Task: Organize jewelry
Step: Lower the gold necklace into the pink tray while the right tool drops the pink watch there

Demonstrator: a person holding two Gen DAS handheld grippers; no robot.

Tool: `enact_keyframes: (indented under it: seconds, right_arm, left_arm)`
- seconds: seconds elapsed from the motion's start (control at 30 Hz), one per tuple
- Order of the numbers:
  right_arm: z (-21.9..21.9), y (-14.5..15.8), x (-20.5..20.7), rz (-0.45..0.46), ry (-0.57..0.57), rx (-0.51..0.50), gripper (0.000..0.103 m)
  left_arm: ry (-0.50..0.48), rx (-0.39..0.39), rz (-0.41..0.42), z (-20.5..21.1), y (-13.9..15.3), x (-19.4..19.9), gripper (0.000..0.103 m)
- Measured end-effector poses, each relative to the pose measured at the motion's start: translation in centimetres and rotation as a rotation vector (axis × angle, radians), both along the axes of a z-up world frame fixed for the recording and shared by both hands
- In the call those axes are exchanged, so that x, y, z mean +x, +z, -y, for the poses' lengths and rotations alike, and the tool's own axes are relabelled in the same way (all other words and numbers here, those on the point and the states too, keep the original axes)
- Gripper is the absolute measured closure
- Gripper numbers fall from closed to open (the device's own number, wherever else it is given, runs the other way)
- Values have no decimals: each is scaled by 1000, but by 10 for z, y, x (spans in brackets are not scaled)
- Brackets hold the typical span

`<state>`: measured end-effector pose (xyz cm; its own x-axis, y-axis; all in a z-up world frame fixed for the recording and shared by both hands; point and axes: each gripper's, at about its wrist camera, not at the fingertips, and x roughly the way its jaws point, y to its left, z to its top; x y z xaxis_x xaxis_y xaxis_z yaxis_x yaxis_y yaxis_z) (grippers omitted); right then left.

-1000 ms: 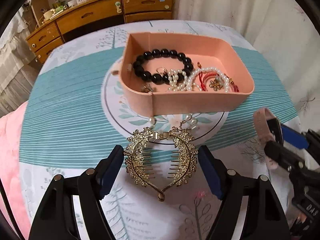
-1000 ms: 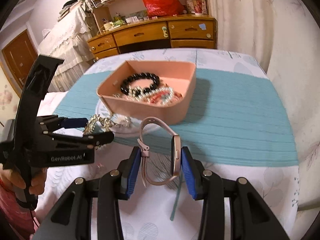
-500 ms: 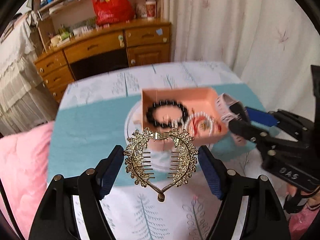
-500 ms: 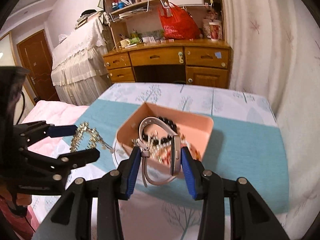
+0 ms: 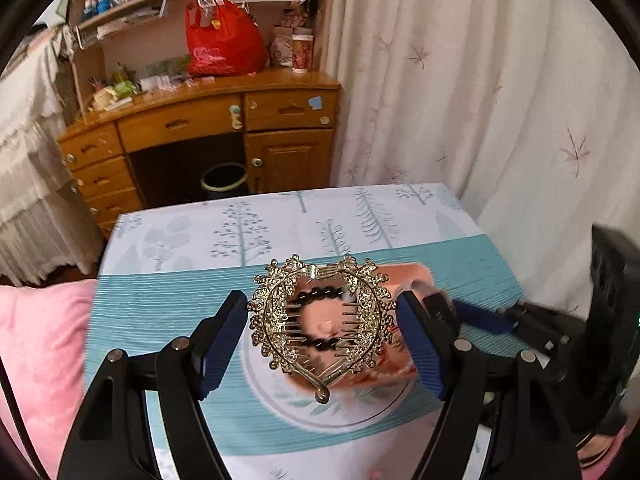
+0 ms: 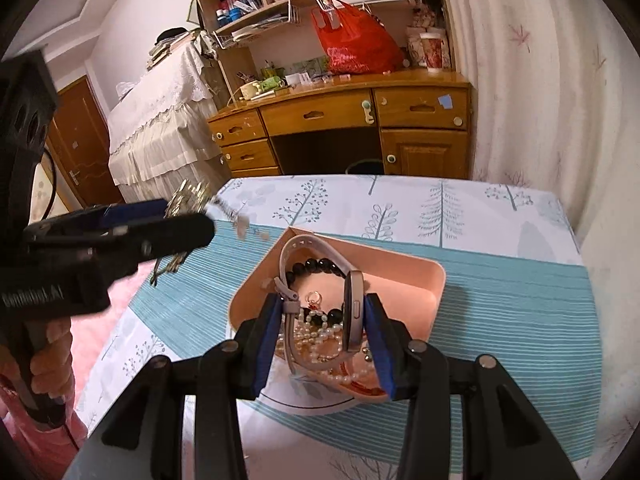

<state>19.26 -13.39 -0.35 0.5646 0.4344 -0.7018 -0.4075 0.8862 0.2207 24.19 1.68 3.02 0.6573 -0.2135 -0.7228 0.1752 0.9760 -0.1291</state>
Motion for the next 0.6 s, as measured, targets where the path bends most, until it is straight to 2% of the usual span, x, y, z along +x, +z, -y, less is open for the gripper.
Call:
enact_keyframes:
  seconds: [0.07,0.13,0.17,0.23,0.4,0.6]
  right_arm:
    - [1,-7,5,-17,-8,15,59]
    - [3,-14,9,-44,-14,34,50]
    - [4,-18,12,-68,-27,38,47]
    - [7,-21,13,-76,-44,28,47]
    - [9,-18,6,-58,-43,14,47]
    - [12,-13,-6,-54,-42,56,47]
  left_arm:
    - [-18,-32,-20,3,-7,11,28]
    - [-22,-37,-58,7,-15,21,26]
    - [-9,-32,-81,9,-19,24,20]
    - [17,-21,-98,9,-22,27,15]
    - [47,-23,-103,2,-20,22,14]
    - [106,45,-118,-8,-21,8,13]
